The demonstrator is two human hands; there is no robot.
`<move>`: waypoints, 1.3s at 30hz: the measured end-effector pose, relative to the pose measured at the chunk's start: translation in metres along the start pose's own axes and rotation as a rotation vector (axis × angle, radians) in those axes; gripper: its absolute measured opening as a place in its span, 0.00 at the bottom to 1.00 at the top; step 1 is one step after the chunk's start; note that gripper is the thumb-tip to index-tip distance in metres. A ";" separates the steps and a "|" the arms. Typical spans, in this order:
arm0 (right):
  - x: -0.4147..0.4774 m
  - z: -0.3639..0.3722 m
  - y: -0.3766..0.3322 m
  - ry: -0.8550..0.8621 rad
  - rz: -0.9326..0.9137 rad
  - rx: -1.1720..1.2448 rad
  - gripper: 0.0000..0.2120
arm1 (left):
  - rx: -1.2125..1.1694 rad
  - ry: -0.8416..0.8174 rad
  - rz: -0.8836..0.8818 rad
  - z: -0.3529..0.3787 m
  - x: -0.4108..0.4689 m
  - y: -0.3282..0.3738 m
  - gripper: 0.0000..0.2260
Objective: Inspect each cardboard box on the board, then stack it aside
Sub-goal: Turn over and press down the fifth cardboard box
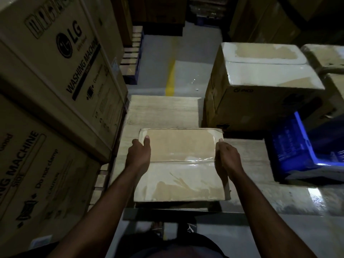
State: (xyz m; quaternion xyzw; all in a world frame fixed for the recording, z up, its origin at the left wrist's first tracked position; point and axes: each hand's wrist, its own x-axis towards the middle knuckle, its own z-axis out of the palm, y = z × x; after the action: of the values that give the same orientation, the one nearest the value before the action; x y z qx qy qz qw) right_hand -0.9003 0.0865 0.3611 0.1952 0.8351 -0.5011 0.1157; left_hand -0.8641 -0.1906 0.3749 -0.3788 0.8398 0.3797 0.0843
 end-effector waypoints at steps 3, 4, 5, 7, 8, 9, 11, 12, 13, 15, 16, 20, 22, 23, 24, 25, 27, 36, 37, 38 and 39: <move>-0.012 -0.009 -0.013 0.047 0.006 0.099 0.20 | -0.101 0.053 0.025 -0.011 -0.002 0.001 0.29; -0.015 -0.013 -0.017 0.064 0.009 0.129 0.19 | -0.144 0.071 0.043 -0.015 -0.003 0.001 0.29; -0.018 -0.017 -0.020 0.076 0.008 0.161 0.19 | -0.184 0.087 0.063 -0.018 -0.002 -0.002 0.30; -0.022 -0.023 -0.026 0.090 -0.006 0.204 0.20 | -0.271 0.115 0.105 -0.023 -0.005 -0.003 0.28; -0.024 -0.026 -0.028 0.095 -0.022 0.225 0.19 | -0.321 0.126 0.124 -0.025 -0.009 -0.004 0.26; -0.026 -0.028 -0.030 0.100 -0.036 0.241 0.19 | -0.365 0.137 0.144 -0.026 -0.013 -0.004 0.24; -0.030 -0.028 -0.030 0.098 -0.058 0.232 0.21 | -0.390 0.142 0.164 -0.026 -0.022 -0.006 0.23; -0.032 -0.028 -0.027 0.097 -0.063 0.213 0.22 | -0.390 0.140 0.174 -0.026 -0.027 -0.009 0.24; -0.034 -0.027 -0.024 0.102 -0.068 0.191 0.23 | -0.386 0.139 0.183 -0.025 -0.029 -0.013 0.24; -0.039 -0.026 -0.014 0.117 -0.077 0.150 0.22 | -0.374 0.135 0.211 -0.021 -0.033 -0.025 0.22; -0.041 -0.027 -0.009 0.116 -0.082 0.137 0.20 | -0.371 0.129 0.226 -0.021 -0.037 -0.030 0.22; -0.059 -0.030 0.008 0.105 -0.118 0.134 0.18 | -0.327 0.110 0.235 -0.019 -0.053 -0.057 0.27; -0.068 -0.029 0.019 0.115 -0.140 0.130 0.22 | -0.310 0.099 0.226 -0.019 -0.067 -0.066 0.30; -0.071 -0.028 0.024 0.113 -0.141 0.118 0.22 | -0.312 0.088 0.224 -0.019 -0.072 -0.070 0.31; -0.073 -0.027 0.029 0.108 -0.146 0.097 0.22 | -0.314 0.075 0.229 -0.019 -0.075 -0.074 0.31; -0.075 -0.025 0.030 0.103 -0.152 0.054 0.24 | -0.312 0.063 0.237 -0.019 -0.077 -0.075 0.31; -0.077 -0.023 0.026 0.130 -0.236 -0.109 0.30 | -0.274 0.048 0.270 -0.020 -0.073 -0.075 0.30; -0.097 0.046 -0.045 -0.109 -0.833 -0.685 0.31 | 0.258 0.146 0.713 -0.018 -0.065 -0.043 0.30; -0.097 0.056 -0.046 -0.164 -0.859 -0.708 0.30 | 0.342 0.150 0.774 -0.017 -0.063 -0.042 0.30; -0.095 0.064 -0.046 -0.199 -0.882 -0.724 0.30 | 0.398 0.140 0.814 -0.016 -0.061 -0.041 0.30; -0.093 0.071 -0.044 -0.224 -0.897 -0.737 0.29 | 0.432 0.125 0.834 -0.015 -0.059 -0.041 0.30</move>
State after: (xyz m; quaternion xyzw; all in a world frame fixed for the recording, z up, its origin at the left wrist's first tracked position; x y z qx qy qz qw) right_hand -0.8362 -0.0143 0.3993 -0.2841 0.9378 -0.1954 0.0402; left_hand -0.7916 -0.1846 0.3869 -0.0054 0.9834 0.1744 -0.0491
